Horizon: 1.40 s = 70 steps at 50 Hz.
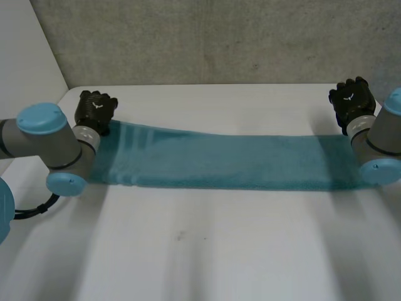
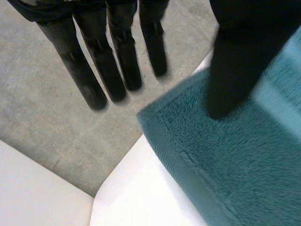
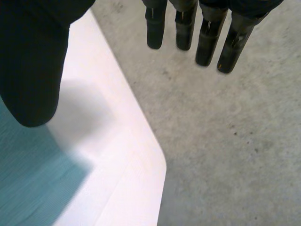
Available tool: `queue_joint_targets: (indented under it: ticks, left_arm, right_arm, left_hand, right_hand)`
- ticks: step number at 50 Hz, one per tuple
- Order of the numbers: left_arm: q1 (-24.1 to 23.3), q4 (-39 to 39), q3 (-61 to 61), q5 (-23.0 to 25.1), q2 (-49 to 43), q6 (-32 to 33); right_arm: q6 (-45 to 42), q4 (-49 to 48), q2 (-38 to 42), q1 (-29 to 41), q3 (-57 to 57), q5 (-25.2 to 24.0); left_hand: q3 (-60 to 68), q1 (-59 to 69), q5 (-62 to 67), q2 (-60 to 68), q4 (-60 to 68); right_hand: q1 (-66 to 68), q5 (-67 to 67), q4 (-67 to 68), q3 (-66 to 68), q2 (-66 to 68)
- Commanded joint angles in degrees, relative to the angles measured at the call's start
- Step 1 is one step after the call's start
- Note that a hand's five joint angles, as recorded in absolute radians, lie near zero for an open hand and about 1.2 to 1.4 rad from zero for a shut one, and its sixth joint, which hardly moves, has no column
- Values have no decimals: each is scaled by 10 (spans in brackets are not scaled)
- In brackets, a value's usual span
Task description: Fold the laundry
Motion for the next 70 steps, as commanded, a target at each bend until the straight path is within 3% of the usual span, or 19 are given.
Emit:
queue_joint_targets:
  ticks: [1,2,3,8,10,19,22,28,29,33,45,59,63,66,70]
  left_arm:
    - [-30,37,-84,-6,51,56]
    - [-30,37,-84,-6,51,57]
    - [-30,38,-94,-7,58,57]
    - [-33,37,-178,-7,146,46]
    - [-33,36,-199,-8,171,32]
    - [-28,32,-332,-3,307,-132]
    - [-31,32,-377,-3,350,-199]
    - [-29,39,-433,-1,380,-249]
    - [-29,39,-433,-1,380,-249]
    - [-22,46,-443,-2,376,-252]
    - [-18,81,-454,-2,368,-252]
    - [-18,87,-459,-2,359,-251]
    - [-18,88,-460,-2,359,-251]
    - [-18,88,-460,-2,359,-251]
    - [-18,88,-461,-2,359,-251]
  right_arm:
    - [95,-93,-57,-1,86,-15]
    - [95,-93,-57,-1,86,-15]
    - [136,-99,-121,-3,135,-16]
    - [172,-94,-173,-3,182,-12]
    - [203,-74,-248,-8,247,-19]
    - [218,72,-346,-66,342,-82]
    - [226,122,-349,-78,351,-89]
    - [229,188,-347,-122,378,-101]
    - [228,180,-342,-135,391,-112]
    - [226,132,-316,-158,408,-151]
    - [217,50,-247,-194,410,-223]
    - [198,47,-206,-193,395,-214]
    - [181,47,-189,-193,386,-214]
    - [180,48,-182,-194,371,-208]
    - [179,48,-177,-200,352,-163]
  left_hand:
    - [-386,-316,-360,-375,-384]
    - [-386,-316,-360,-375,-384]
    - [-386,-316,-360,-375,-384]
    - [-386,-316,-360,-375,-384]
    - [-386,-316,-360,-375,-384]
    - [-386,-316,-360,-375,-384]
    - [-386,-316,-360,-375,-384]
    - [-386,-316,-360,-375,-384]
    - [-386,-316,-360,-375,-384]
    - [-386,-316,-360,-375,-384]
    - [-386,-316,-360,-375,-384]
    - [-386,-316,-360,-375,-384]
    - [-386,-316,-360,-375,-384]
    - [-386,-316,-360,-375,-384]
    - [-386,-316,-360,-375,-384]
  right_hand:
    - [-30,-65,-56,-56,-50]
    - [-30,-65,-56,-56,-50]
    - [-30,-65,-56,-56,-50]
    - [-30,-65,-56,-56,-50]
    - [-30,-65,-56,-56,-50]
    - [-30,-65,-56,-56,-50]
    - [-30,-65,-56,-56,-50]
    - [1,-34,-25,-25,-19]
    - [99,64,73,74,79]
    - [171,136,144,145,151]
    - [225,190,198,199,205]
    - [240,205,214,214,220]
    - [399,364,373,374,379]
    - [669,634,643,644,649]
    - [670,635,644,644,650]
